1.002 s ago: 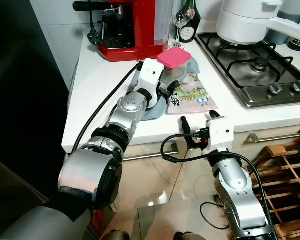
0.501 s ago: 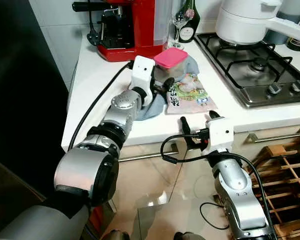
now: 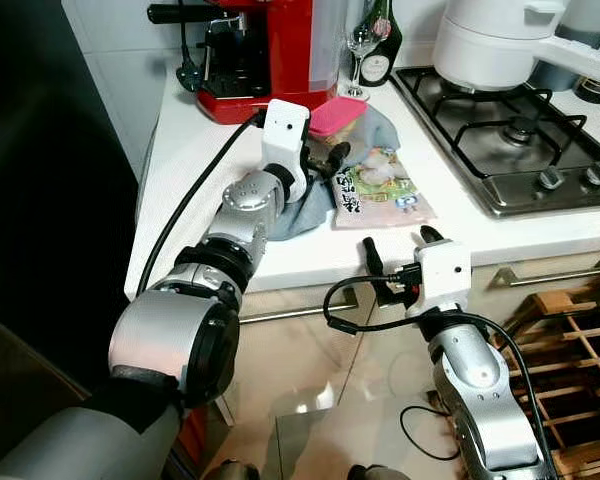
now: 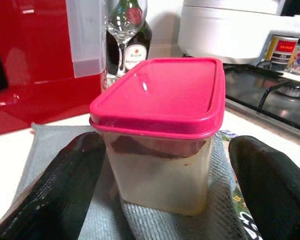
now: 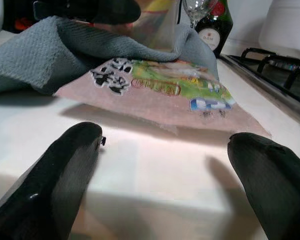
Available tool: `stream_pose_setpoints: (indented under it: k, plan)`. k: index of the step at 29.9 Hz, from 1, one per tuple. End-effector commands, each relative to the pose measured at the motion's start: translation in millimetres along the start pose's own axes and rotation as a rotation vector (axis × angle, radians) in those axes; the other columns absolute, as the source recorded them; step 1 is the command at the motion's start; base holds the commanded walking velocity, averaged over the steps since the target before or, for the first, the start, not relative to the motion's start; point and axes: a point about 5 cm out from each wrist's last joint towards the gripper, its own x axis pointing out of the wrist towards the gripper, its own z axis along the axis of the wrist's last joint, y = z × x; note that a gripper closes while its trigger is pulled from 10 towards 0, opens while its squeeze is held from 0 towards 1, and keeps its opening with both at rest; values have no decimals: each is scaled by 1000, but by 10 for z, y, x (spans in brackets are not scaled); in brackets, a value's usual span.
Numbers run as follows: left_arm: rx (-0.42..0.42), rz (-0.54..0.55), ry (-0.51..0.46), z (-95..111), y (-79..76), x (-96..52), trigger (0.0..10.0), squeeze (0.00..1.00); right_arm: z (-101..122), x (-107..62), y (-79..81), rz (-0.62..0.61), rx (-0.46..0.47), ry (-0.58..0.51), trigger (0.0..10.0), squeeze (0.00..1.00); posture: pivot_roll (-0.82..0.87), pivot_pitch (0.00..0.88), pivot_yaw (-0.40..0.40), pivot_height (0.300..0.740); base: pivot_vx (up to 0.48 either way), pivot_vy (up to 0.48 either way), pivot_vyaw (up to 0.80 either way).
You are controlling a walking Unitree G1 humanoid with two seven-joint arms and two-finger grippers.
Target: Restocking fridge
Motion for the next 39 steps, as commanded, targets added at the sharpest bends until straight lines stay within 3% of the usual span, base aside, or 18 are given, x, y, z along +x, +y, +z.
stream_pose_setpoints:
  k: [1,3,10,15,19,33,39]
  plan:
    - [-71,-12,26,-29,-67,24,10000,0,-23,-51,-5,8,-11,28,10000,286,-290,15,45,740,0,0,0]
    - [-126,-27,38,-86,-154,36,10000,0,-32,-110,-26,7,-20,41,10000,286,-308,21,42,740,0,0,0]
    - [-178,-35,40,-91,-263,68,10000,0,-28,-189,-64,5,-32,57,10000,290,-338,35,35,740,0,0,0]
    - [-23,-45,35,-19,-336,103,10000,0,-25,-256,-58,6,-34,72,10000,286,-351,51,34,740,0,0,0]
    - [29,-28,18,53,-305,114,10000,0,-35,-277,-48,7,-34,83,10000,290,-351,56,35,740,0,0,0]
    - [3,20,33,31,-206,92,10000,0,-53,-299,-16,22,-31,106,10000,286,-343,64,31,740,0,0,0]
    - [13,-12,50,-46,-256,81,10000,0,-60,-300,-7,25,-29,114,10000,286,-335,67,26,740,0,0,0]
